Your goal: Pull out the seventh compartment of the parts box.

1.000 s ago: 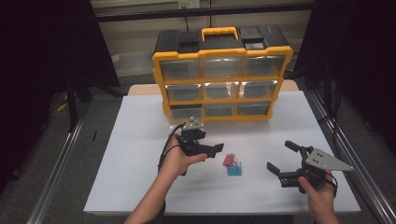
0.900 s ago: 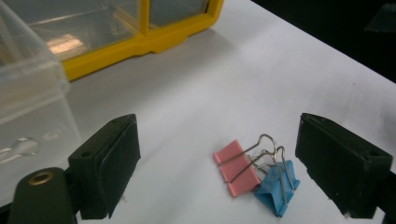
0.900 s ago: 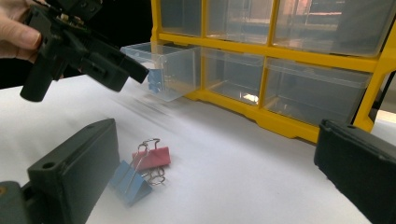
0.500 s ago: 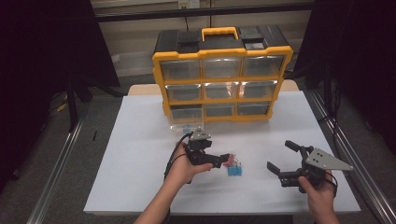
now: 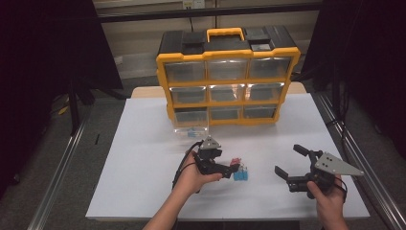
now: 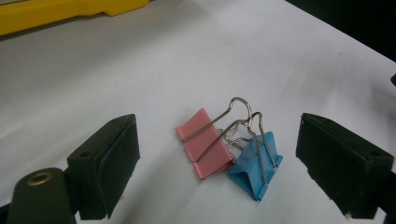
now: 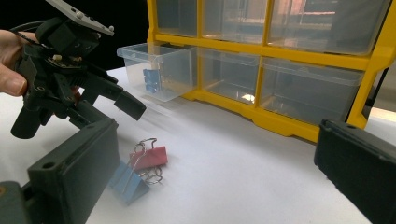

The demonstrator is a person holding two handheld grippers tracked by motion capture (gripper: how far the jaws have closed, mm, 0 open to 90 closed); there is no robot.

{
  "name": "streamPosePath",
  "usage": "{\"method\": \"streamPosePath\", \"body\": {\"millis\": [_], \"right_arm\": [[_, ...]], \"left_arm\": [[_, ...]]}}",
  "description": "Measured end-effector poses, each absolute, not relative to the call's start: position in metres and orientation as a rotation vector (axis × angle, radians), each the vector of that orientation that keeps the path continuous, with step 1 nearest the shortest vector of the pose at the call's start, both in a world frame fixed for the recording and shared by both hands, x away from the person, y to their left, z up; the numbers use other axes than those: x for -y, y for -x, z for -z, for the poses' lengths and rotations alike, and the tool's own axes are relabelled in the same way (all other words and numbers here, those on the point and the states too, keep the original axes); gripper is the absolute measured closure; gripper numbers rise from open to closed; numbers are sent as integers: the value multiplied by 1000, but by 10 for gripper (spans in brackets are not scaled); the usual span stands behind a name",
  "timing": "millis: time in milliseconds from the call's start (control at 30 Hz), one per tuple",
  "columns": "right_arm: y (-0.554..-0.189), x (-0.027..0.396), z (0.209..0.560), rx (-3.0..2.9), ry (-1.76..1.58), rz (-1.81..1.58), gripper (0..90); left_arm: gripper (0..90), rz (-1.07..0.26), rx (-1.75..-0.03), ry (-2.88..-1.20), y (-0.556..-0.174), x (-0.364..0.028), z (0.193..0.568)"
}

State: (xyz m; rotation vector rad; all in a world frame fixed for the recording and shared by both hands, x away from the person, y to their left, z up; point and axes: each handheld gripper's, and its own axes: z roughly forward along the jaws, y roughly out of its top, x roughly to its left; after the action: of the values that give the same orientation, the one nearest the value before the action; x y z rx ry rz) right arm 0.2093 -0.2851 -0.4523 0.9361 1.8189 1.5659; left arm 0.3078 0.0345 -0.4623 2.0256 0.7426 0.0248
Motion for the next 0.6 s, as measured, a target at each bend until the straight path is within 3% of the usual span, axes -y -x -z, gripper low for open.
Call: {"method": "streamPosePath", "body": {"millis": [333, 600], "right_arm": [[-209, 285, 452, -1820, -938, -1562, 0], [-208, 286, 453, -1822, -933, -1564, 0]], "left_arm": [[170, -46, -729, -2050, -305, -33, 468], [310, -86, -712, -2058, -306, -31, 472]]}}
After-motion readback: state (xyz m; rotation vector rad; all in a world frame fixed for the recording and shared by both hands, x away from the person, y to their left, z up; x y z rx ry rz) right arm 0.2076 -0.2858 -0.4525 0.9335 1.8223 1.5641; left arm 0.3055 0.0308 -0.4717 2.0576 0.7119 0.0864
